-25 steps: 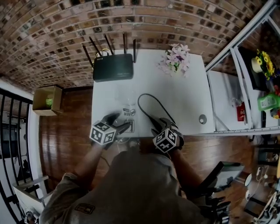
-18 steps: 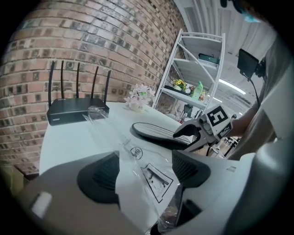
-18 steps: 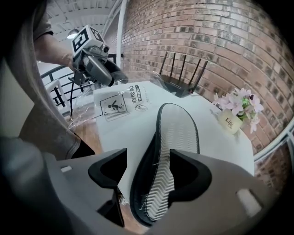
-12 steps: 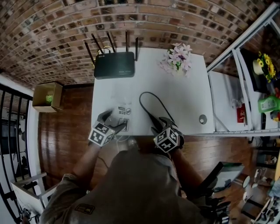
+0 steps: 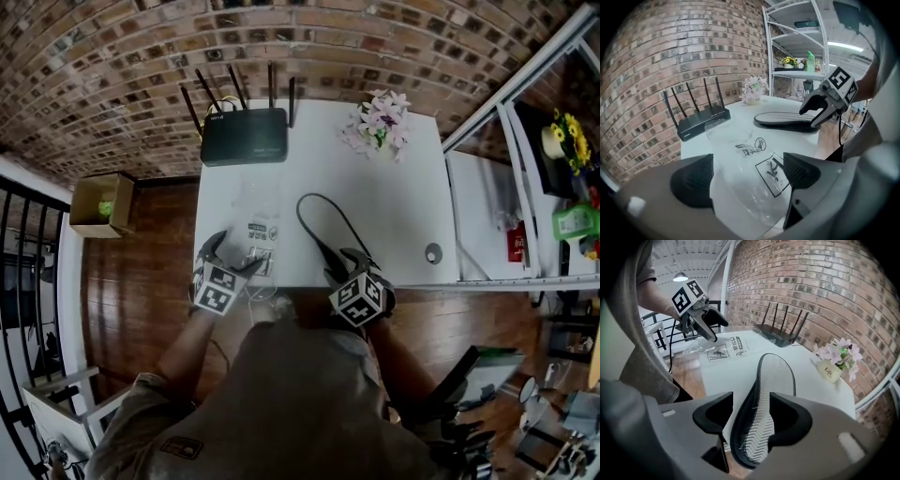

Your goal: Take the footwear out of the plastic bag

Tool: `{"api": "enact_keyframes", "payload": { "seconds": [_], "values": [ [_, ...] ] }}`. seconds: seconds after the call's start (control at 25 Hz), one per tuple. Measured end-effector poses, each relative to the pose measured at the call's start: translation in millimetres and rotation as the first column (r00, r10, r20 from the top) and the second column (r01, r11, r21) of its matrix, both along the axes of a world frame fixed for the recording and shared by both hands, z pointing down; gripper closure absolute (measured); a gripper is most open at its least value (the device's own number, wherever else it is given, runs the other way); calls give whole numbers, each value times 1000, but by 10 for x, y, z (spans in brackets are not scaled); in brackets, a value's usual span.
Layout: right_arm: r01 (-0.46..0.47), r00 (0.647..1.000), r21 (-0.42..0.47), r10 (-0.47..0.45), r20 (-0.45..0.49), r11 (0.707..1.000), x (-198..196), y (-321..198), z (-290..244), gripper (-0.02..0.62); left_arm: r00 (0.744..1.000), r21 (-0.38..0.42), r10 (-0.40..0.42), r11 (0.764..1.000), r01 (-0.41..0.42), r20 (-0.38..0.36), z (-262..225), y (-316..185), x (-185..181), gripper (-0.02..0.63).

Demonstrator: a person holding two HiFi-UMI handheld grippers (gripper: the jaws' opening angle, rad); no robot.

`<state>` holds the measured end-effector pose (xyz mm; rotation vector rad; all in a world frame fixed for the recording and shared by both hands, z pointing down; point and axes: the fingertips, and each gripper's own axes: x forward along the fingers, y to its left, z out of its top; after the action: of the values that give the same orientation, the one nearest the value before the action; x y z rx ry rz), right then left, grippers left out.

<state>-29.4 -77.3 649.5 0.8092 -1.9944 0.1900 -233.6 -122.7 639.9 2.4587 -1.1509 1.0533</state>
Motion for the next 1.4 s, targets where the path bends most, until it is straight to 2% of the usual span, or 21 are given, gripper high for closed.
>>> {"api": "enact_keyframes", "payload": {
  "seconds": [0.16,0.28,0.44,0.56,0.72,0.84,0.92,1.08,1.4],
  "values": [
    [2,1000,20,-3,15,1000,8,-18,-66,343,999,63,-15,998,18,-38,-151,-55,-2,161],
    [3,999,48,-5,43,999,0,-57,-136,361,995,107,-10,994,21,-101,-292,-68,43,161],
    [-9,994,104,-3,110,995,-17,-94,-273,432,977,139,2,990,29,-215,-463,0,176,165],
    [-22,984,136,-2,177,991,-14,-93,-397,465,967,147,0,988,39,-256,-546,127,286,181],
    [-23,967,173,-22,255,985,74,-48,-583,501,958,189,-16,979,73,-287,-807,282,508,293],
    [-34,948,187,-28,316,982,233,69,-755,531,947,212,-40,971,112,-318,-936,447,713,415],
    [-47,934,193,-26,357,980,375,161,-877,550,934,222,-49,966,135,-355,-1036,556,902,490],
    [-64,901,201,-30,434,977,662,389,-1065,581,899,204,-70,964,173,-432,-1205,829,1319,580],
    [-47,843,180,-58,535,983,974,851,-1254,581,843,167,-96,963,214,-529,-1365,1316,1871,592]
  ]
}}
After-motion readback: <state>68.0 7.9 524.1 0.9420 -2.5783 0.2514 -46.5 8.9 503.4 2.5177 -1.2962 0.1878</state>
